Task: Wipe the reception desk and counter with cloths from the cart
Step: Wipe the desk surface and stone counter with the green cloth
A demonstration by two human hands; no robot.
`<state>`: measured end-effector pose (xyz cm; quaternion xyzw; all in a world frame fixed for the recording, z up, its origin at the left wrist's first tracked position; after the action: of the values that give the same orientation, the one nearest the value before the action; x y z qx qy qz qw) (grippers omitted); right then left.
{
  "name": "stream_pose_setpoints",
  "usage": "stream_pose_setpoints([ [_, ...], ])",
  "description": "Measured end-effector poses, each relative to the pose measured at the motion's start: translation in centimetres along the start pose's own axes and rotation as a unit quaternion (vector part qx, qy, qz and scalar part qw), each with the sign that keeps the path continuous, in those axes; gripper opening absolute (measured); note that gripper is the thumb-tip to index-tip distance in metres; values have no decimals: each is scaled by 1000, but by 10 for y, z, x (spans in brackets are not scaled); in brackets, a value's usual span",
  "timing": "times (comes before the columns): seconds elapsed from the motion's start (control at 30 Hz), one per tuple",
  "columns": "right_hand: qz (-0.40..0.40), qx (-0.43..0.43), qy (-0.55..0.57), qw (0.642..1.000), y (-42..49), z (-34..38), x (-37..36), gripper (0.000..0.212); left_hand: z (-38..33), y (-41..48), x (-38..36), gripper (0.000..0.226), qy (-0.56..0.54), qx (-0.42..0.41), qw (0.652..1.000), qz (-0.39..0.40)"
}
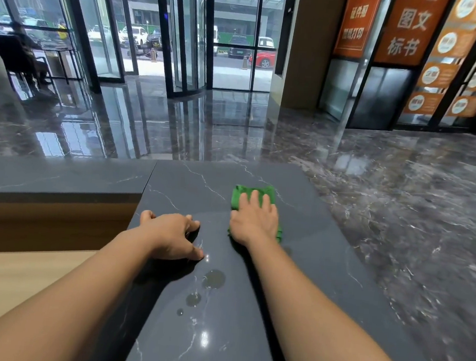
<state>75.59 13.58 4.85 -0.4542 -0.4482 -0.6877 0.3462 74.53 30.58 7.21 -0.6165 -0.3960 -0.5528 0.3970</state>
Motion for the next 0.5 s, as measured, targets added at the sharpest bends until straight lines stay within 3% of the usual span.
stream_pose_setpoints([
  [0.13,18,81,26,996,-21,46,-2,58,3,1,-2,80,6,6,1000,-12],
  [0.3,51,141,45,988,-19,39,-1,54,5,2,-3,79,6,17,1000,-14],
  [0.5,22,101,42,994,4,-33,9,51,9,2,-8,77,-19,25,999,-19],
])
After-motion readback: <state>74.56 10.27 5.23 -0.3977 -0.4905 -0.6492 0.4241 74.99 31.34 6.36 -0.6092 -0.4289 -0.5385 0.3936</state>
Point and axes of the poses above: each hand's wrist, its own y-axis towards the middle knuckle, its own x-axis out of the back of the hand, z = x × y, the point moved 6 cm from there along y, towards the middle knuckle, and after that the axes turned 15 degrees about -z, right-handed, at the moved point
